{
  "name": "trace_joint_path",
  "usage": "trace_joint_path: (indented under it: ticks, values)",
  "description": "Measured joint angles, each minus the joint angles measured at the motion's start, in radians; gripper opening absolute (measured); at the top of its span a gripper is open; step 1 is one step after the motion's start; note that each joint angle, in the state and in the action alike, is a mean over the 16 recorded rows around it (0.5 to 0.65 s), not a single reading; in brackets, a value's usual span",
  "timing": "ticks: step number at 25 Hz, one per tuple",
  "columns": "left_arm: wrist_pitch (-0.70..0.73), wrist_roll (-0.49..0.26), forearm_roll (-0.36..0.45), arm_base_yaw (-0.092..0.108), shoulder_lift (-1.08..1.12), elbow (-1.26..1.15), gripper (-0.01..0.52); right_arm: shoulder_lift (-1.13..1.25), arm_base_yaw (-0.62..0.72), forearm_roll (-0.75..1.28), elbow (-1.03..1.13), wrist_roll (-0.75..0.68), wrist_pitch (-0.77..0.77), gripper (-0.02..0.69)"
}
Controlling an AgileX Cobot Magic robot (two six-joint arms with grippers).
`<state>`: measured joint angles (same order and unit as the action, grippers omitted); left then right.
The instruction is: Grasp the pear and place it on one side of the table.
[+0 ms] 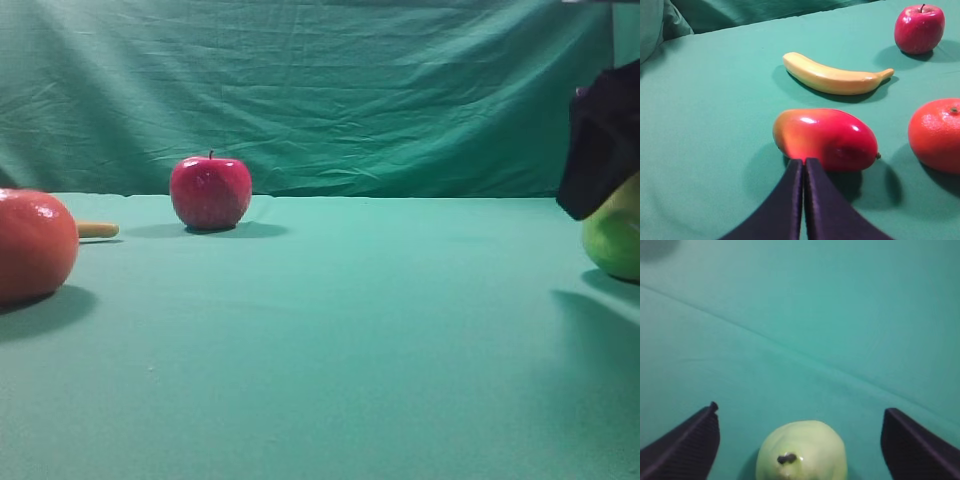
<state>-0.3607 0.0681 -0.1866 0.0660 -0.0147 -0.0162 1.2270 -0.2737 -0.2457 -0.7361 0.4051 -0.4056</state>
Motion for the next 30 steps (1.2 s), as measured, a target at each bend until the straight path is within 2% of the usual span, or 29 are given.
trace_joint_path:
  ticks: [8,12,22,30]
  values:
    - [0.0,0.0,0.0,0.0,0.0,0.0,0.0,-0.331,0.0,0.0,-0.03,-0.043,-0.21,0.112]
    - [0.0,0.0,0.0,0.0,0.0,0.0,0.0,-0.506,0.0,0.002,-0.031,-0.064,-0.289,0.017]
    - [0.0,0.0,0.0,0.0,0.0,0.0,0.0,-0.854,0.001,0.029,-0.018,-0.105,-0.414,0.0]
    - [0.0,0.0,0.0,0.0,0.0,0.0,0.0,-1.004,0.049,0.061,0.122,-0.164,-0.359,0.0]
